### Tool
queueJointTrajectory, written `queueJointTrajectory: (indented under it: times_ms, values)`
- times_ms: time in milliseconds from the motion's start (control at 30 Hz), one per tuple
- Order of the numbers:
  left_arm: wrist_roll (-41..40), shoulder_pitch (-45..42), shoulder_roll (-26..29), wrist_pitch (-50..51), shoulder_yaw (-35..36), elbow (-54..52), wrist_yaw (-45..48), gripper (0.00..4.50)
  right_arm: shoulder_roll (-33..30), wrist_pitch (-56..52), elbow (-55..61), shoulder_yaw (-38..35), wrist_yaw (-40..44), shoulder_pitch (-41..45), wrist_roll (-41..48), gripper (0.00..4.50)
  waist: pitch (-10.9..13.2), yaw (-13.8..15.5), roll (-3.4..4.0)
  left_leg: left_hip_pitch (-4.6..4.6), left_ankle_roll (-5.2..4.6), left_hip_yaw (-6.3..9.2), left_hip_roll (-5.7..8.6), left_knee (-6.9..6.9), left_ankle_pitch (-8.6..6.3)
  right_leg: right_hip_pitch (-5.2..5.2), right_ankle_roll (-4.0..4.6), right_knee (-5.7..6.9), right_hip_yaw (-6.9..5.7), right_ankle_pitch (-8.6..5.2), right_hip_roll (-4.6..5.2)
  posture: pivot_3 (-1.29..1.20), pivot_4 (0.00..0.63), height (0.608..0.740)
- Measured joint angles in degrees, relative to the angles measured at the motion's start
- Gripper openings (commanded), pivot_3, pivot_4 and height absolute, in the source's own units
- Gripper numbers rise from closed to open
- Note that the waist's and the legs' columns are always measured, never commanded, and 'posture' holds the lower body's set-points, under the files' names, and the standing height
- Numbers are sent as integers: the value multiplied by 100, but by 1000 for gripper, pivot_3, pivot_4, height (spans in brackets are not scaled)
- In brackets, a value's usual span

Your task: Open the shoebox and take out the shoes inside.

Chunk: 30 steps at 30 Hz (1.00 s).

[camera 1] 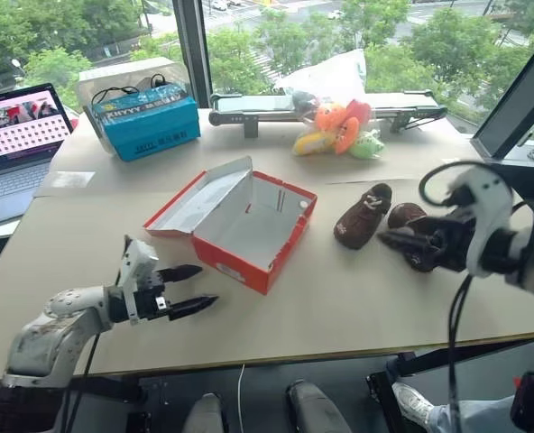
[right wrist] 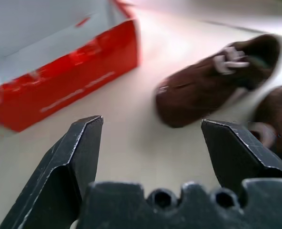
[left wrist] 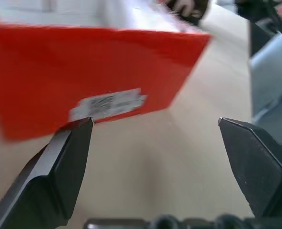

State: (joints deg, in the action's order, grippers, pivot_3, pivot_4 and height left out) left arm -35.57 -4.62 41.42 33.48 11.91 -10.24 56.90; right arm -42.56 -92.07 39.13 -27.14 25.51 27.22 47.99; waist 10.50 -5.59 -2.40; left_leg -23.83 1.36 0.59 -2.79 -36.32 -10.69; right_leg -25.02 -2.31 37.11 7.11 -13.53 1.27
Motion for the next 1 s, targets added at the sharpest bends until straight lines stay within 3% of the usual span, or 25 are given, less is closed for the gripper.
queueJointTrajectory:
  times_ms: [67,167,300,433,633,1000]
  values:
    - [193,-4,-163,-93,404,433,-605,4500,686,8,462,4,-383,-343,-140,3909,-14,17,-20,4,0,5,-4,2,0,1,1,0,-5,1,-2,0,150,740]
    - [373,9,-552,-124,901,751,-1561,4500,904,359,698,835,-1316,-1047,-927,3909,-15,52,-24,-12,2,0,6,-10,0,-4,-2,-4,-6,8,14,0,150,740]
    - [743,-18,-1106,-542,959,909,-2383,4500,1858,1530,381,1281,-2436,-1655,-2040,3909,-34,134,-41,-21,3,-3,8,-16,0,-2,-13,-17,-4,15,16,0,150,740]
    - [1072,-125,-1576,-1040,963,1021,-3076,4500,2261,3165,-168,1935,-3208,-2450,-3256,3909,-36,183,-39,-23,4,-12,9,-17,0,-7,-12,-9,-1,18,20,0,150,740]
    - [1323,-197,-1965,-1514,955,1153,-3576,4500,2369,5075,-618,2404,-3353,-3151,-4262,3909,-38,152,-39,-4,4,-14,7,-17,0,5,-10,-6,1,21,16,0,150,740]
    - [1364,-129,-2161,-1864,829,1143,-3539,4500,2396,6060,-1348,2448,-3084,-3219,-4770,3909,-38,165,-39,6,4,-15,7,-20,0,20,-10,-6,1,22,16,0,150,740]
